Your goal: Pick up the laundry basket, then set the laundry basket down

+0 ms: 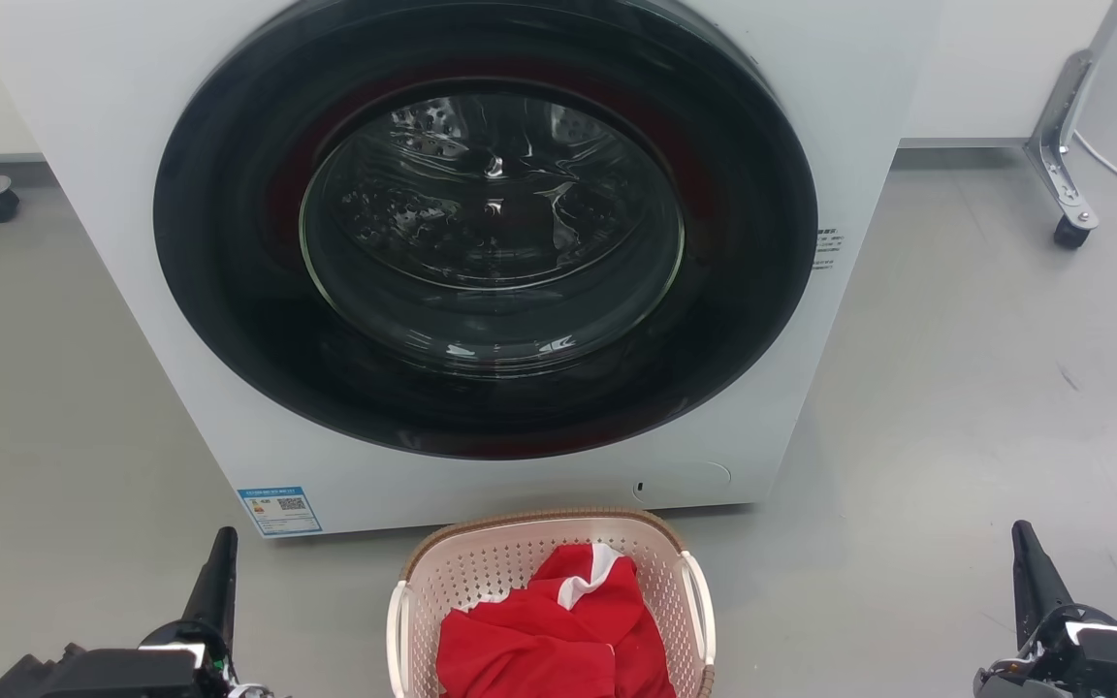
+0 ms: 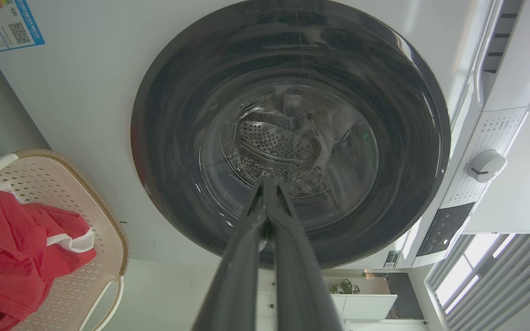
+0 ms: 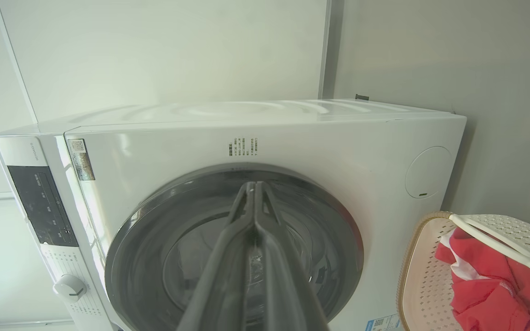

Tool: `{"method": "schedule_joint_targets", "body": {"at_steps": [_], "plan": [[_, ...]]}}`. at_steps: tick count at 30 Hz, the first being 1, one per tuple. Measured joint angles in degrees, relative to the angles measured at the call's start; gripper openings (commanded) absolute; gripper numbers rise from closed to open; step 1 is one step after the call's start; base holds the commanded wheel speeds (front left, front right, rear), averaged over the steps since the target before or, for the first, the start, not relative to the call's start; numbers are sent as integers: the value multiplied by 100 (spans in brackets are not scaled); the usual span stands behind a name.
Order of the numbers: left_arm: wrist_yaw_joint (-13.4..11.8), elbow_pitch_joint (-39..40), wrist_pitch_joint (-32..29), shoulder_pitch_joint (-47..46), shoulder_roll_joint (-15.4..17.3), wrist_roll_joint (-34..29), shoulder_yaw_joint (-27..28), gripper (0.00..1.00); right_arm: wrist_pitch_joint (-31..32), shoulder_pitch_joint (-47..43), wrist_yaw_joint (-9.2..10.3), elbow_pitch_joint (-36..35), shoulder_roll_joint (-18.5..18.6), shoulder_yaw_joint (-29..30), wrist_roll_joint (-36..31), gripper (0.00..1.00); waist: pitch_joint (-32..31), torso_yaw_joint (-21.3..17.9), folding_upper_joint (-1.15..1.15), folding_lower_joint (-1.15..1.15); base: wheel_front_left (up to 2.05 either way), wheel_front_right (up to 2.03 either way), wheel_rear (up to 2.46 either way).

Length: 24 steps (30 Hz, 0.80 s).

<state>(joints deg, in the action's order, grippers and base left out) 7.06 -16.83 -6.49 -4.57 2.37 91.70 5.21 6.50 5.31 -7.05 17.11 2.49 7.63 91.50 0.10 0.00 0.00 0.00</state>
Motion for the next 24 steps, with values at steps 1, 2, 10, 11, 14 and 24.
{"method": "schedule_joint_targets", "body": {"at_steps": [1,2,10,11,14,24], "plan": [[0,0,0,0,0,1,0,0,0,0,0,0,0,0,0,0,0,0,0,0,0,0,0],[0,0,0,0,0,0,0,0,0,0,0,0,0,0,0,0,0,0,0,0,0,0,0],[0,-2,0,0,0,0,0,0,0,0,0,-1,0,0,0,0,0,0,0,0,0,0,0],[0,-2,0,0,0,1,0,0,0,0,0,-1,0,0,0,0,0,0,0,0,0,0,0],[0,-2,0,0,0,1,0,0,0,0,0,-1,0,0,0,0,0,0,0,0,0,0,0],[0,-3,0,0,0,1,0,0,-1,0,0,-2,0,0,0,0,0,0,0,0,0,0,0]]}}
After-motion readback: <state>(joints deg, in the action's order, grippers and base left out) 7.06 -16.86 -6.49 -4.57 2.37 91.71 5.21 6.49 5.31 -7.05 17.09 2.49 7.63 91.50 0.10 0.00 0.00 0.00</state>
